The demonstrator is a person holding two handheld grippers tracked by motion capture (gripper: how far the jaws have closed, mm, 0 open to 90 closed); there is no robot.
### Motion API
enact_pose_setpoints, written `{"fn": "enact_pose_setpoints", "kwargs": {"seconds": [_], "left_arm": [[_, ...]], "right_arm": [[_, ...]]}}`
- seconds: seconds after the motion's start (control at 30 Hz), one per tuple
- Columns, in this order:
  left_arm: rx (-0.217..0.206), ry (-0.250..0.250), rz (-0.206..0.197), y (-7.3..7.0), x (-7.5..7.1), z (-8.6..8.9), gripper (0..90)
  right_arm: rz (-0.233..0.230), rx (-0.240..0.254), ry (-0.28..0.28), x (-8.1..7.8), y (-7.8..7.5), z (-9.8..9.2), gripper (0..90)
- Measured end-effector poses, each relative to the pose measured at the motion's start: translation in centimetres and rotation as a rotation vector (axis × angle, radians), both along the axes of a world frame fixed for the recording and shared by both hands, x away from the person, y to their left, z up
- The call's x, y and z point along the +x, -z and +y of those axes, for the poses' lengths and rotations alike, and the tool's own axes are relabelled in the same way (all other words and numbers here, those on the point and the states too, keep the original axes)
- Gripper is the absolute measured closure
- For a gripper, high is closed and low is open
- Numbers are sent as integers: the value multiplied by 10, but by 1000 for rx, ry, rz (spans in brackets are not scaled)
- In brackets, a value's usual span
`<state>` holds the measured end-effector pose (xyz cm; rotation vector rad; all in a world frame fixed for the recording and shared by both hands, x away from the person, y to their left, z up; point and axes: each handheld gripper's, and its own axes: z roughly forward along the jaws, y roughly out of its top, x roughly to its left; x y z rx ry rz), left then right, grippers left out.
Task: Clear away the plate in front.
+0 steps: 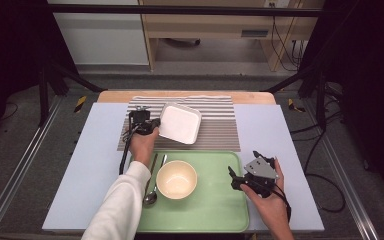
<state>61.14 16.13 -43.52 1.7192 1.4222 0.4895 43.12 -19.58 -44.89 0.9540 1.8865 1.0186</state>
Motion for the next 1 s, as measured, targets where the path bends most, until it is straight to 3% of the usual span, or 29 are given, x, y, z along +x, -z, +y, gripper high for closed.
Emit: {"fn": "enact_pose_setpoints", "kwargs": {"seconds": [0.13, 0.27, 0.5, 0.53, 0.63, 0.8, 1.0], "left_arm": [[-7, 6, -9, -5, -2, 0, 890], [-5, 37, -47, -20, -10, -6, 890], [-35, 91, -103, -43, -28, -15, 890], [-43, 101, -114, -47, -33, -16, 890], [-56, 121, -138, -55, -41, -20, 890], [-61, 160, -158, -63, -52, -27, 890], [-53, 210, -172, -65, -62, -37, 890]], "right_arm": [[-1, 27, 3, 0, -1, -1, 66], [2, 28, 15, 1, -1, -3, 83], [-3, 83, 30, 1, -6, -5, 112], [-8, 123, 32, -1, -10, -7, 143], [-18, 180, 47, -5, -15, -10, 192], [-37, 239, 65, -9, -27, -8, 277], [-34, 238, 29, -6, -39, 6, 314]]}}
